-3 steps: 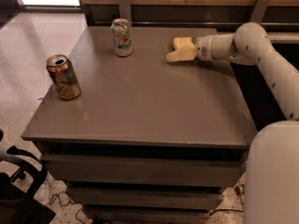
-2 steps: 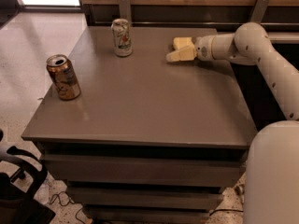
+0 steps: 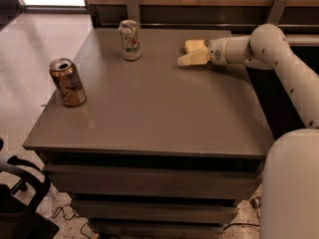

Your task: Move sponge near orange can

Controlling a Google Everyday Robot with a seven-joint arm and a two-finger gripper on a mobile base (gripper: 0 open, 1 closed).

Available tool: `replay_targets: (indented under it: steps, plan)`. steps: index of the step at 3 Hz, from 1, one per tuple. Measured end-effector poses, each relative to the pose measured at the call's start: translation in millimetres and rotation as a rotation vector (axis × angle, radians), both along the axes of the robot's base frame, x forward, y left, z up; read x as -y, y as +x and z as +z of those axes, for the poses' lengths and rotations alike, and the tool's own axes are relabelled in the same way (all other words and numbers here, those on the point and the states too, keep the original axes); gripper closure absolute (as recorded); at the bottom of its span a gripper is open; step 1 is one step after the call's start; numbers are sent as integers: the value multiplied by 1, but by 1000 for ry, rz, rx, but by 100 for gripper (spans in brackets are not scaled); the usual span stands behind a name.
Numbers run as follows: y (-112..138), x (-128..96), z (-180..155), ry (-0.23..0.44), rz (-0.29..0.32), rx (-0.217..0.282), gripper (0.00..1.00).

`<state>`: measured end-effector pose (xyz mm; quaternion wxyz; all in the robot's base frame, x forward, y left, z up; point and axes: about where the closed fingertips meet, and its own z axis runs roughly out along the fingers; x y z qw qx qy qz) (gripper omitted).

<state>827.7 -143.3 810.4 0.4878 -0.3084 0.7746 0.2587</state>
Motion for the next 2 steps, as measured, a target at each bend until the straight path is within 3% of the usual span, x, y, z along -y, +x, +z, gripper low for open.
replay_targets:
  steps: [2]
  plan:
    - [0, 0, 0, 0, 0, 0, 0]
